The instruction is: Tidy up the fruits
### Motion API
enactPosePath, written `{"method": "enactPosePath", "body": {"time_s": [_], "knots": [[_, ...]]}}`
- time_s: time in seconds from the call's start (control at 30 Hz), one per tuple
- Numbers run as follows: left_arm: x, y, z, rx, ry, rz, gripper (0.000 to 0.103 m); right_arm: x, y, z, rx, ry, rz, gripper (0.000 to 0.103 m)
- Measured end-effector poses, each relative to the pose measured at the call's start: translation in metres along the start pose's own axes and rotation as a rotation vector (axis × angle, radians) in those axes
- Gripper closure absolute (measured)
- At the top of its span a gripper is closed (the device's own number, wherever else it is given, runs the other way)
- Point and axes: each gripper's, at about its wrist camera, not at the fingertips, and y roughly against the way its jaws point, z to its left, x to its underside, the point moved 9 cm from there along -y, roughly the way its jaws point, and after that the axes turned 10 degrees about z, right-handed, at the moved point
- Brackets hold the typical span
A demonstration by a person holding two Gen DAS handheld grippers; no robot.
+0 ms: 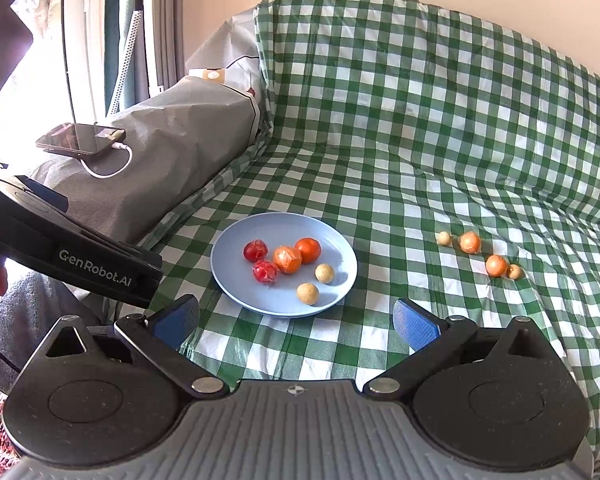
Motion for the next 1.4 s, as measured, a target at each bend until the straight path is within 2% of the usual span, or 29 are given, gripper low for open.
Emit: {"method": "enactPosePath", "body": {"time_s": [0.3, 0.5, 0.87, 1.07, 1.2, 1.37, 1.4], "knots": [[-0.024, -0.012, -0.005, -0.003, -0.002, 0.018, 0.000, -0.001, -0.020, -0.024, -0.001, -0.096, 0.037, 0.001], [-0.056, -0.023, -0.029, 0.015, -0.046, 0.011, 0.000, -0.001, -0.037, -0.062, 0.062, -0.177, 0.044, 0.001], [-0.155, -0.076, -0.132, 0.153, -0.158, 0.022, 0.000, 0.002, -0.094, -0.196, 0.287, -0.372, 0.047, 0.001], [-0.221, -0.124, -0.212, 0.216, -0.293, 0.002, 0.000, -0.006, -0.147, -0.268, 0.362, -0.468, 0.048, 0.001], [-0.257, -0.164, -0.267, 0.261, -0.405, 0.000, 0.000, -0.017, -0.193, -0.302, 0.372, -0.499, 0.041, 0.010], [-0.285, -0.210, -0.326, 0.330, -0.499, 0.043, 0.000, -0.024, -0.252, -0.326, 0.351, -0.511, 0.059, 0.028], [-0.290, -0.219, -0.335, 0.329, -0.507, 0.044, 0.000, -0.024, -0.263, -0.329, 0.343, -0.506, 0.067, 0.034]]}}
